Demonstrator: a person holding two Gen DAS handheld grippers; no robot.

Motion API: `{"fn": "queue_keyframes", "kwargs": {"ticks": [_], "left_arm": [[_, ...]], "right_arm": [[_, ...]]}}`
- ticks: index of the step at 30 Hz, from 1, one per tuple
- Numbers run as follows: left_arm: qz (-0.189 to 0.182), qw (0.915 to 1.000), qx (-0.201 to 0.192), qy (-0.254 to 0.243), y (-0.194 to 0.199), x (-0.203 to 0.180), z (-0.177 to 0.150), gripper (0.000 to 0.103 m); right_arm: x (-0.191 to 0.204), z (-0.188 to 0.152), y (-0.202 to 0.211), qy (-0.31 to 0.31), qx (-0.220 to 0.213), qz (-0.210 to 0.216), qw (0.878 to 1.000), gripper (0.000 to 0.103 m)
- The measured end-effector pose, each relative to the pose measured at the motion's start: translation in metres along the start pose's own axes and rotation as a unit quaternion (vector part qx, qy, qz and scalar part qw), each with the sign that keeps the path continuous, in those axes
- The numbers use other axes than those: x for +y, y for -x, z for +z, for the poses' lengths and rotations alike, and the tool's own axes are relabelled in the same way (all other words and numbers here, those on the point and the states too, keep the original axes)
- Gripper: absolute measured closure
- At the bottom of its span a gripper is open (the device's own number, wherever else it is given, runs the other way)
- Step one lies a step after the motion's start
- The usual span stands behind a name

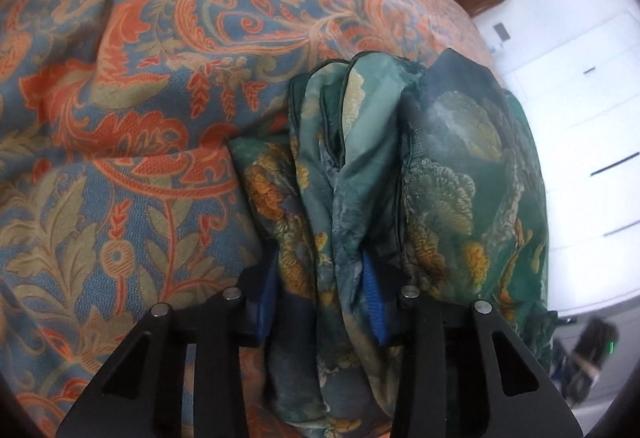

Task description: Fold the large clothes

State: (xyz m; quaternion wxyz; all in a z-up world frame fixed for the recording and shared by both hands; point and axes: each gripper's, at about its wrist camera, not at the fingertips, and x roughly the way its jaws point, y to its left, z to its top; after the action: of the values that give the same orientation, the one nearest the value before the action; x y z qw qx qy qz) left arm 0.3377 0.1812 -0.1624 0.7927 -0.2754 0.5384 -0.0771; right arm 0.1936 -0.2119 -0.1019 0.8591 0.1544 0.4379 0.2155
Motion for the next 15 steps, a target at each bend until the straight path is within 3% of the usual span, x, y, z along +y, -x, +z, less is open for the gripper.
{"fn": "queue_keyframes", "kwargs": {"ticks": [3,7,10,11,15], "left_arm": [[-0.001,1.0000,-0.003,-0.002,0.001,-0.003,-0.001,0.062],[-0.004,1.0000,-0.005,-0.004,0.004,-0.005,-0.002,0.057],[-0.010,0.9999,-0.003,0.001,0.002,-0.005,0.001,0.051],[-0.019,0.9998,-0.001,0.006,0.000,-0.003,0.002,0.045],[-0.057,0.9978,0.014,0.030,-0.008,0.011,0.004,0.024]], "right_arm": [[-0.032,0.027,-0.035,-0.053,0.044,0.071,0.995,0.032],[-0.055,0.052,-0.089,-0.106,0.089,0.156,0.978,0.031],[-0.051,0.064,-0.122,-0.101,0.102,0.154,0.978,0.015],[-0.050,0.066,-0.128,-0.100,0.103,0.155,0.977,0.011],[-0.053,0.071,-0.152,-0.114,0.119,0.173,0.971,0.006]]}}
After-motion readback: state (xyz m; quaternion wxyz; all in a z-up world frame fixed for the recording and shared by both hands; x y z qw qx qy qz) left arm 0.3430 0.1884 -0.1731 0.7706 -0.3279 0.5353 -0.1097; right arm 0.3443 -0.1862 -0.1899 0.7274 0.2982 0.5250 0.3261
